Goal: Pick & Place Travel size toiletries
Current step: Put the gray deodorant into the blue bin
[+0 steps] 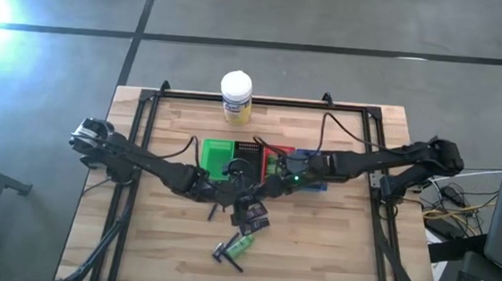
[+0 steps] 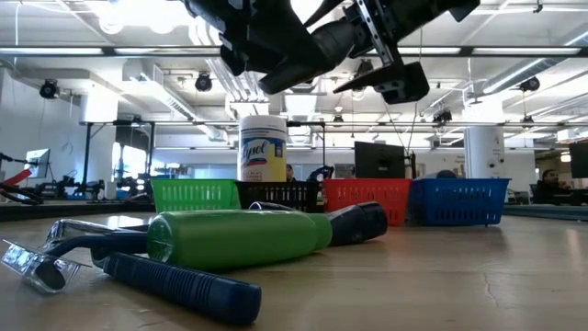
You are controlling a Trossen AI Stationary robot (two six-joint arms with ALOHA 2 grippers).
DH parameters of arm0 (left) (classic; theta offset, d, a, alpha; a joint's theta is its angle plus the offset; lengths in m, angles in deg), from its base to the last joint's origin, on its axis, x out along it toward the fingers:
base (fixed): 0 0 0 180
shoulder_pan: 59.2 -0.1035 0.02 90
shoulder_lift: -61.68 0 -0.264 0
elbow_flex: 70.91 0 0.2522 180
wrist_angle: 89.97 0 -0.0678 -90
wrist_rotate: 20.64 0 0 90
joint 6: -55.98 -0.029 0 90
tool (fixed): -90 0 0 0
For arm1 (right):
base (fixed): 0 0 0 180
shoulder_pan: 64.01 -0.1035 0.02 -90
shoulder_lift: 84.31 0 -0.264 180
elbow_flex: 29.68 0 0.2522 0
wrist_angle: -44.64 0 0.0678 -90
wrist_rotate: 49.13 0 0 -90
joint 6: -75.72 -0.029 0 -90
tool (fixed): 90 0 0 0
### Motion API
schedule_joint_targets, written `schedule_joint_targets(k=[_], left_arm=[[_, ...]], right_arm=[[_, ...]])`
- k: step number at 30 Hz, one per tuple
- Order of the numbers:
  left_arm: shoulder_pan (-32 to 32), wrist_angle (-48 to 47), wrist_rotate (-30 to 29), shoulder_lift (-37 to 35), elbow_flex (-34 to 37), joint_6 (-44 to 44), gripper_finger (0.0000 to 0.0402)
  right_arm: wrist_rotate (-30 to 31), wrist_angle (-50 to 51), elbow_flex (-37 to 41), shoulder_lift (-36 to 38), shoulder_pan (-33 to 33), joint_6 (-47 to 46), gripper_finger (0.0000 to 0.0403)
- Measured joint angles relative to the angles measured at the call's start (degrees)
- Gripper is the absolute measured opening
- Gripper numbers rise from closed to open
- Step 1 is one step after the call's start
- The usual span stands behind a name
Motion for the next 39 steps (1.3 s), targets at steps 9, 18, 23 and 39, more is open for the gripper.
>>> schedule_joint_targets(k=[9,18,23,39], left_arm=[[0.00,-0.10,-0.46,0.00,0.07,0.08,0.0208],[0.48,-2.80,-0.57,-0.29,0.07,2.55,0.0326],[1.17,-11.66,1.80,-1.49,0.15,8.73,0.0351],[1.05,-10.32,5.84,-1.68,1.04,11.97,0.0347]], right_arm=[[-1.36,0.84,-2.26,-2.07,-0.07,1.34,0.0230],[1.64,10.74,-2.10,1.84,-0.39,4.13,0.0191],[3.24,29.58,-2.10,8.87,-0.39,5.26,0.0191],[12.41,58.66,-2.07,22.84,23.33,19.49,0.0191]])
